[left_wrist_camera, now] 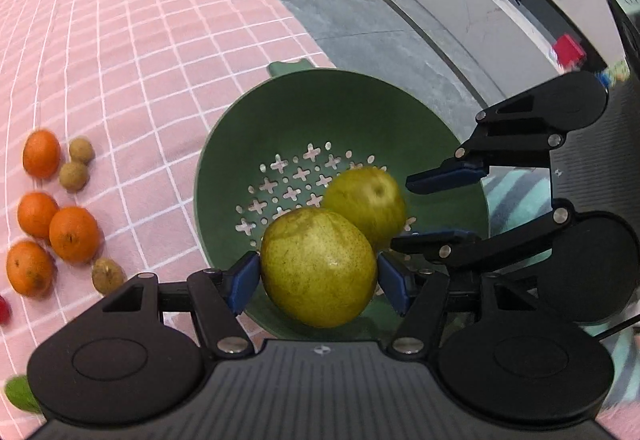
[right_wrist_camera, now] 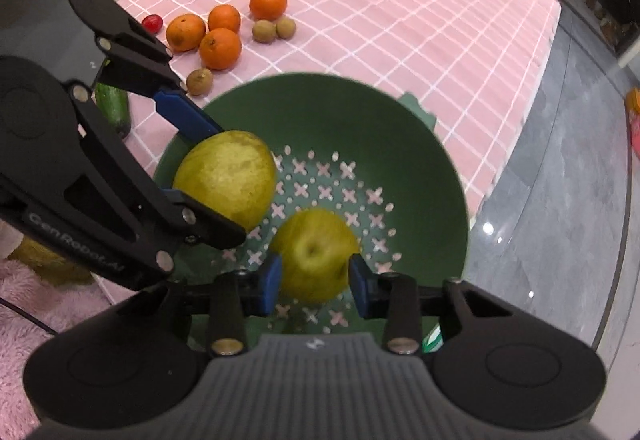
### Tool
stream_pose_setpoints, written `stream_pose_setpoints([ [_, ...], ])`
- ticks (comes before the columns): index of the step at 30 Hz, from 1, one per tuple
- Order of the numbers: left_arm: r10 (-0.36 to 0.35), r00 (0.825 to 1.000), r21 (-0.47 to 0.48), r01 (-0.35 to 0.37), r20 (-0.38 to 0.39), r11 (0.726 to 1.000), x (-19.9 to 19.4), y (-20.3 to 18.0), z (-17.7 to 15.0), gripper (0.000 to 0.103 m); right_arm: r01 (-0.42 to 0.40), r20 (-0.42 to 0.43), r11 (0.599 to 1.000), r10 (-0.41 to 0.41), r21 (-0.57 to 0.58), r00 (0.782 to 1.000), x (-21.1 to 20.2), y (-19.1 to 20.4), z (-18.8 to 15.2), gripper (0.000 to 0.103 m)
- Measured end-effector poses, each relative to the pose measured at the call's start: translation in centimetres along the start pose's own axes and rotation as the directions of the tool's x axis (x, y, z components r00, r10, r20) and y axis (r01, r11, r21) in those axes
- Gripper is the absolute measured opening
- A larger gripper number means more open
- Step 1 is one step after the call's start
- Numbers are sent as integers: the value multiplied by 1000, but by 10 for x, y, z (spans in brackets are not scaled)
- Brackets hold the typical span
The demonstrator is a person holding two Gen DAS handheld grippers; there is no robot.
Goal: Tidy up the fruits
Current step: 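Carry the pear into the green colander with the left tool while the right tool carries another pear, then open the left tool to release the pear and lift away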
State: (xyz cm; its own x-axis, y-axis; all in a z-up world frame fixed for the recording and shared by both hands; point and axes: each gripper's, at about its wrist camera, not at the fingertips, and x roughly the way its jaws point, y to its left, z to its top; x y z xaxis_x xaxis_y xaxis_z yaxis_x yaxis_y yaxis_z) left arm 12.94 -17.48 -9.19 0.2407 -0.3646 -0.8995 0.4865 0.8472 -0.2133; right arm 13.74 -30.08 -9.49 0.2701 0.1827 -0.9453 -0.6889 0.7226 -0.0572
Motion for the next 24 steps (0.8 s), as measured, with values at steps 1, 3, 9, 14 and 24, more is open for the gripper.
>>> stream_pose_setpoints([
  [1,13,1000,15,-13,-5,1000,2,-2,0,74,2,-3,1000,-2,0,1000,0,1,-2,34],
  [3,28,1000,40,-28,-7,999,4,-5,0,74,2,-4,1000,-2,2,1000,-1,3,-4,35],
  [9,28,999,66,-26,-39,997,12,-10,-3,74,29,-21,1000,-29,-5,999,0,7,-11,45],
  [14,60,997,100,-54,-51,993,16,-17,-6,75,41,-31,999,-41,-11,999,3,12,-15,47],
  [24,60,998,54,-60,-1,997,3,-14,-3,85,43,-4,999,-43,14,999,-3,15,-14,56],
])
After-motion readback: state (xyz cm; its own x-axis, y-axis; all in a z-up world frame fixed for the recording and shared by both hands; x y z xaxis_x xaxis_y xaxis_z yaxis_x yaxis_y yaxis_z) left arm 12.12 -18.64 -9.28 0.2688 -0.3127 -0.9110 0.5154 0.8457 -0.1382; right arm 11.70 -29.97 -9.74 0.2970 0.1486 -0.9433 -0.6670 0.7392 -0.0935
